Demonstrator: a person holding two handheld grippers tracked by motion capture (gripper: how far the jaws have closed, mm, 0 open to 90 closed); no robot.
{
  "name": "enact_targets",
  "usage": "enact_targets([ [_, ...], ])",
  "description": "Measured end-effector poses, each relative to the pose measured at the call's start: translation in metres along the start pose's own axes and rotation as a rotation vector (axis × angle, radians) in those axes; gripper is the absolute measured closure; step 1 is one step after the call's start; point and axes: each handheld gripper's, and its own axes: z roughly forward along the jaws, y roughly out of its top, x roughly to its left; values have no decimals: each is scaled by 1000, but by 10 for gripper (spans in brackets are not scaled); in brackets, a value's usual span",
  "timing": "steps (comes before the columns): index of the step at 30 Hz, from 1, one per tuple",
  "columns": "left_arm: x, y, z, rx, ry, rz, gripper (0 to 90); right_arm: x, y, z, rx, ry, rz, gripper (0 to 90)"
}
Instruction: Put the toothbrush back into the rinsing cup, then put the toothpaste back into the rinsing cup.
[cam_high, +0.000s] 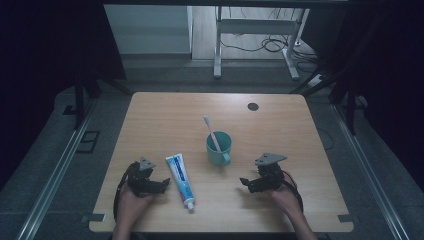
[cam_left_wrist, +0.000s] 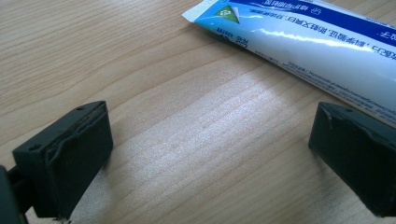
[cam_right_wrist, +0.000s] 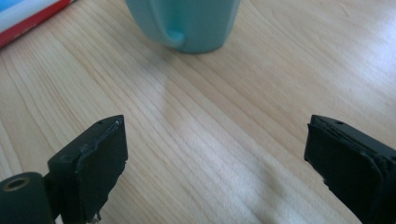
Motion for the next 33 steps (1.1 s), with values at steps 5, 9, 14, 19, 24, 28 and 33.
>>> enact_targets([
  [5,0,0,0,0,0,-1,0,0,-10,1,4,0,2,74],
  [9,0,0,0,0,0,0,0,0,-17,1,10,-2,10,76],
  [14,0,0,0,1,0,0,0,-1,-24,2,24,-7,11,77],
  [19,0,0,0,-1,-1,0,1,0,-29,3,38,-6,14,81],
  [24,-1,1,-4,2,-10,15,74,1,-29,2,37,-5,11,88],
  [28,-2,3,-6,7,-12,23,163,1,-30,2,36,-8,17,98],
  [33,-6,5,-11,-7,9,45,235,0,-31,0,28,-17,26,131],
])
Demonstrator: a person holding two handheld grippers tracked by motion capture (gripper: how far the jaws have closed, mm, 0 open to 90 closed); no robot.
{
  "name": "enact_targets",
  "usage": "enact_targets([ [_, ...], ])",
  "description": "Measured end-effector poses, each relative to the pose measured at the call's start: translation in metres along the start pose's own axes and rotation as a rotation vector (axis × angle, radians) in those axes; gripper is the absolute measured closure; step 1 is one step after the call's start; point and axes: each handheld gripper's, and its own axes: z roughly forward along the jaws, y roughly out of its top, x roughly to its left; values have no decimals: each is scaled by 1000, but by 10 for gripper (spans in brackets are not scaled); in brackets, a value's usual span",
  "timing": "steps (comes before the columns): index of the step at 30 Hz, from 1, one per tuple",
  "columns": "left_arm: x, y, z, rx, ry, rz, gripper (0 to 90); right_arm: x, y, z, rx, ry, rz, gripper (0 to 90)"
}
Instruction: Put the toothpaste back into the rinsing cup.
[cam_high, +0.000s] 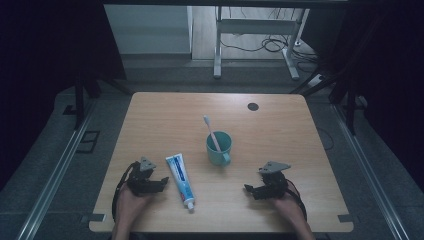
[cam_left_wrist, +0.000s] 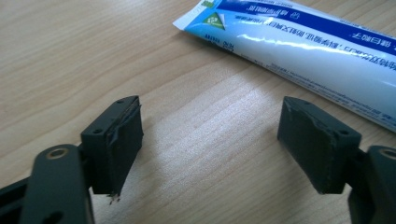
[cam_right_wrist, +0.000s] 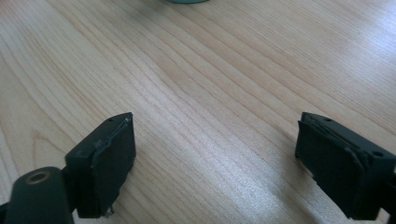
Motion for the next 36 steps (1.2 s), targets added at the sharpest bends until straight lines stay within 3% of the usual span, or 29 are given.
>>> enact_targets([
  [5,-2,6,-13,-50,-38,-6,368,0,0,0,-1,-2,3,133],
  [10,-8,12,-21,-86,-95,-21,441,0,0,0,0,-2,3,133],
  [14,-17,17,-21,-78,-149,9,560,0,0,0,0,-2,3,133],
  [15,-20,18,-21,-74,-160,22,630,0,0,0,0,-2,3,133],
  [16,-23,20,-20,-69,-170,33,630,0,0,0,0,-2,3,133],
  [17,-26,21,-19,-67,-181,44,703,0,0,0,0,-2,2,133],
  [23,-45,29,-15,-70,-241,87,845,0,0,0,0,-2,3,133],
  [28,-61,33,-6,-53,-280,115,865,0,0,0,-1,-2,3,133],
  [36,-75,35,5,-21,-346,115,847,0,0,0,-1,-2,3,133],
])
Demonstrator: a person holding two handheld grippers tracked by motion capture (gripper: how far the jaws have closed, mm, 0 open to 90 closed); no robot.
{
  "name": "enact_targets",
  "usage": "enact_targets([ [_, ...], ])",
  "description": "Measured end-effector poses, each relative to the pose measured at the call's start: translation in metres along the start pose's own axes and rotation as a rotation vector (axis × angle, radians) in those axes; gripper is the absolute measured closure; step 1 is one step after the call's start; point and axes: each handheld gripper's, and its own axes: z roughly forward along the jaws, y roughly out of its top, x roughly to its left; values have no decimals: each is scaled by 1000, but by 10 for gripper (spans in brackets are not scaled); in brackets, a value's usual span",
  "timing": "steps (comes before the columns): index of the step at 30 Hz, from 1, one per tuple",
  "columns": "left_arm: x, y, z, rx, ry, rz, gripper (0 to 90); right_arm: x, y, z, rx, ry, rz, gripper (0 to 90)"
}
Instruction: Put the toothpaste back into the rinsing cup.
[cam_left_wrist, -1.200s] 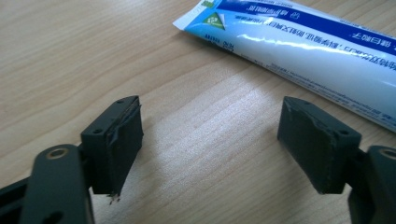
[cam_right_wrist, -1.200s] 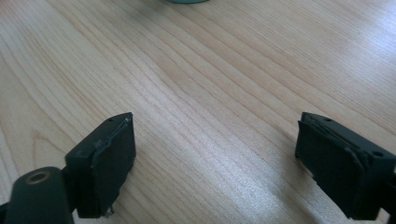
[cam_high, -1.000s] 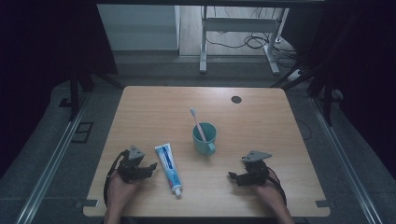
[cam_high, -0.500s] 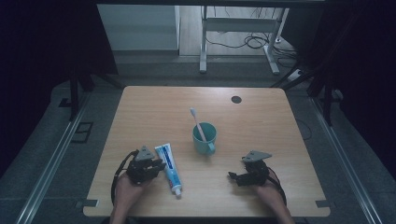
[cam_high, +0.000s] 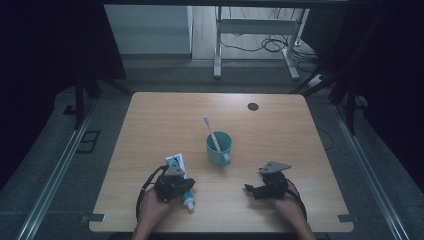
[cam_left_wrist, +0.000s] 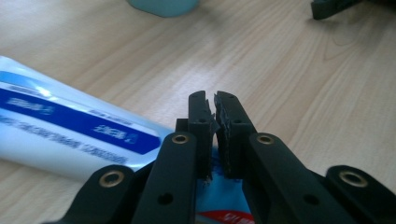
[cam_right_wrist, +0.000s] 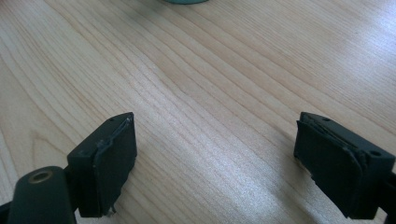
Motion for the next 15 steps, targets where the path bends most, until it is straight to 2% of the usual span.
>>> enact_targets([
  [5,-2,0,0,19,-8,8,842,0,0,0,0,0,0,133],
  [11,-5,-3,-3,55,27,25,846,0,0,0,0,0,-2,133],
  [15,-8,-4,-1,103,56,44,847,0,0,0,1,1,-1,133],
])
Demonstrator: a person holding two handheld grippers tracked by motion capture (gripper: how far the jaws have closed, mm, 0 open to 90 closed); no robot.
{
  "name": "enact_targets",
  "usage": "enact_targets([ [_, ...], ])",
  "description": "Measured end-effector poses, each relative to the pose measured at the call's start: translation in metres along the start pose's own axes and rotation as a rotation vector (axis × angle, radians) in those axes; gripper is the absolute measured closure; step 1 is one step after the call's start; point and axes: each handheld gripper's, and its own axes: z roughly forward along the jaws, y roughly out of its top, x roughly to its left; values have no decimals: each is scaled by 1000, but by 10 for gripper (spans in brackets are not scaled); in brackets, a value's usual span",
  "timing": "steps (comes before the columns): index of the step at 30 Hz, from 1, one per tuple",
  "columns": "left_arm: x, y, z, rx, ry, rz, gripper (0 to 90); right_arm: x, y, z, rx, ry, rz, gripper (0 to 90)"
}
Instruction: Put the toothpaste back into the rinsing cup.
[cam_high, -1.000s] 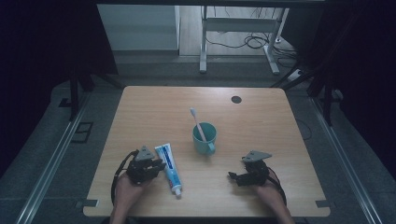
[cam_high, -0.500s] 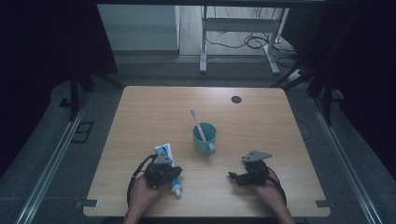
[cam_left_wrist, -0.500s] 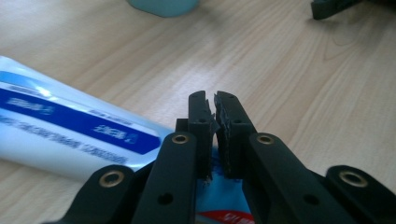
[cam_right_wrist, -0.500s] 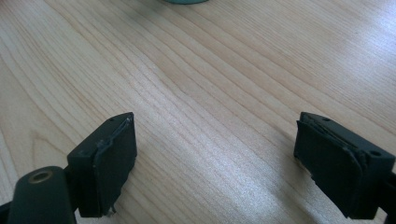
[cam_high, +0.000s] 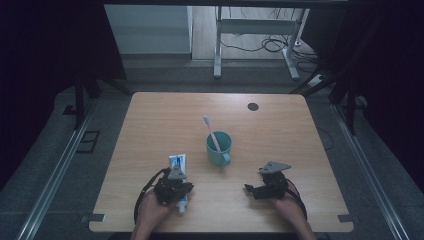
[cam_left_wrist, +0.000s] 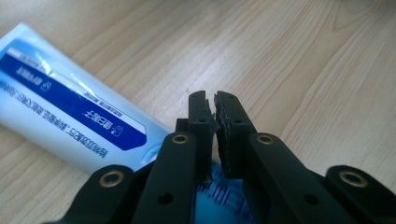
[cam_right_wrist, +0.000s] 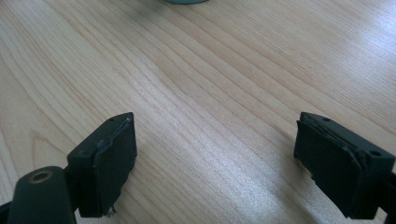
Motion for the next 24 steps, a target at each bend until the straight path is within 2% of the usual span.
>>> enact_targets([
  [12,8,-7,-7,51,58,3,823,0,0,0,0,0,1,133],
  [16,14,-12,-14,71,94,-5,819,0,0,0,0,0,0,133],
  [21,19,-17,-20,72,120,-26,806,0,0,0,1,1,-1,132],
  [24,19,-17,-22,62,112,-23,782,-1,0,0,0,3,-3,132],
])
